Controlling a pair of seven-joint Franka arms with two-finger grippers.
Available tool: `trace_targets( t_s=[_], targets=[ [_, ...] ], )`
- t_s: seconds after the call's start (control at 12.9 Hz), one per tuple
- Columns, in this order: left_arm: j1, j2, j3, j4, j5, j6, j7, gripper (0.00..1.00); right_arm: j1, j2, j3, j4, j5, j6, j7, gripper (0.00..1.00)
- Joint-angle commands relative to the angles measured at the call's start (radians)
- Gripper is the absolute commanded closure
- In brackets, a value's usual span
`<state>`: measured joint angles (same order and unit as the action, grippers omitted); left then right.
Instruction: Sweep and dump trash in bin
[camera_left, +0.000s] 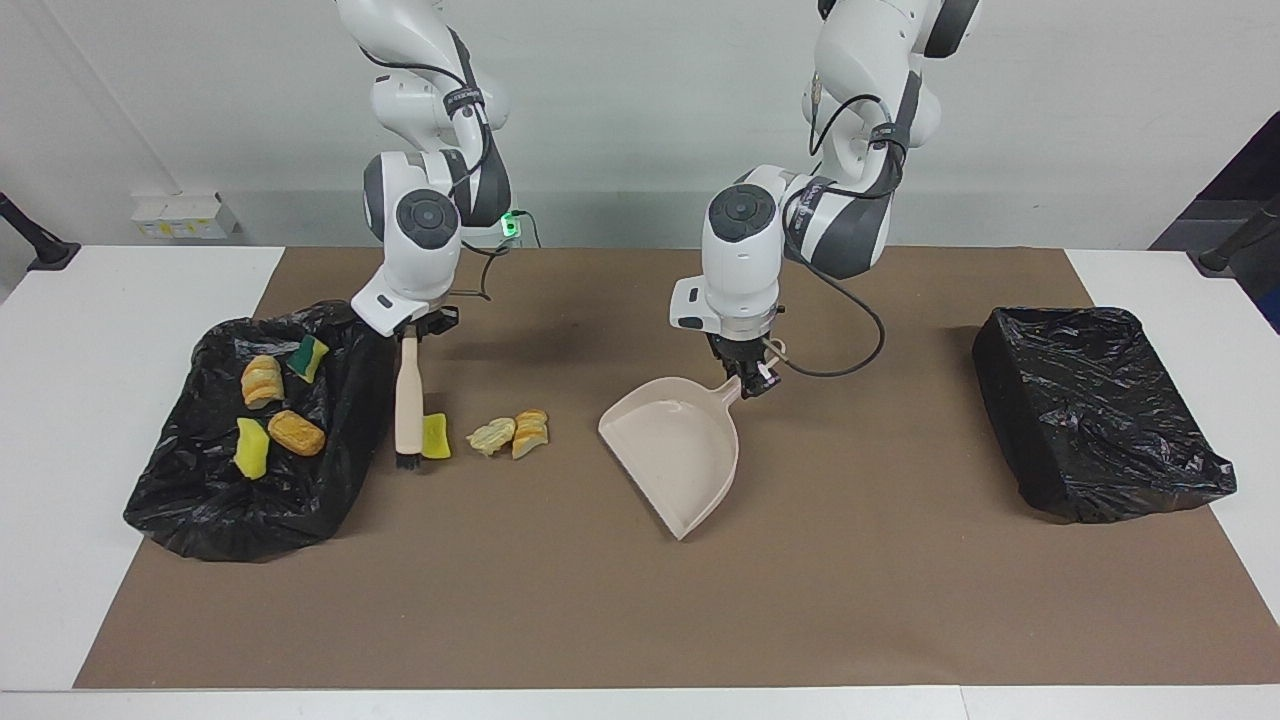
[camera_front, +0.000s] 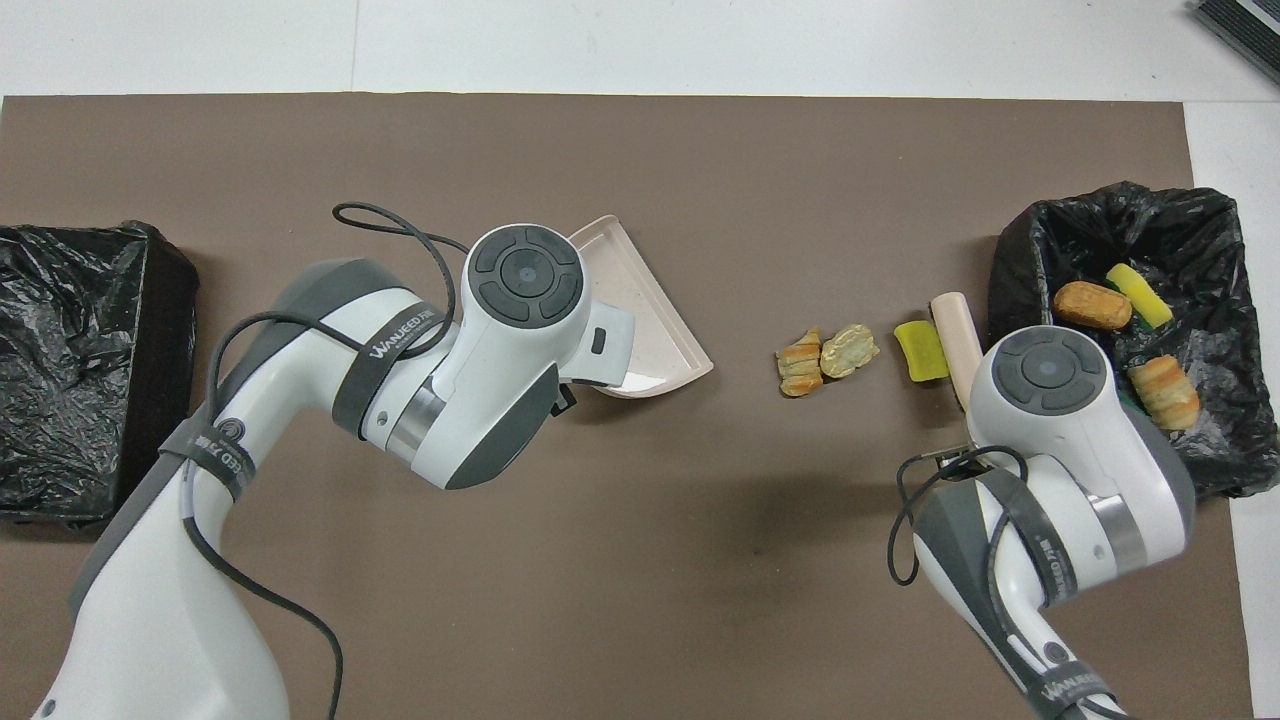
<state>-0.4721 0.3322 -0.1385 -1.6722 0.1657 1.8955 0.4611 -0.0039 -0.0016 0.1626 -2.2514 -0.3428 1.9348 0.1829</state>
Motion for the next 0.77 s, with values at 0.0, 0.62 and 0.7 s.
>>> trace_targets(
  t_s=[0.0,0.62,0.7],
  targets=[
    [0.003,-0.033,-0.003,-0.023,0.003,-0.055,0.07,1.0,0.024,0.018,0.017,0.009,0.059,0.006,-0.009,1.0],
    [-0.062,-0.177,-0.003,-0.316,0.008,0.152,0.162,1.0,0.2,0.068,0.017,0.075,0.479,-0.002,0.052,1.0],
    [-0.065,-0.192,-0.004,-0.351,0.008,0.174,0.162,1.0,0.197,0.071,0.015,0.088,0.479,-0.014,0.059,1.0]
  ],
)
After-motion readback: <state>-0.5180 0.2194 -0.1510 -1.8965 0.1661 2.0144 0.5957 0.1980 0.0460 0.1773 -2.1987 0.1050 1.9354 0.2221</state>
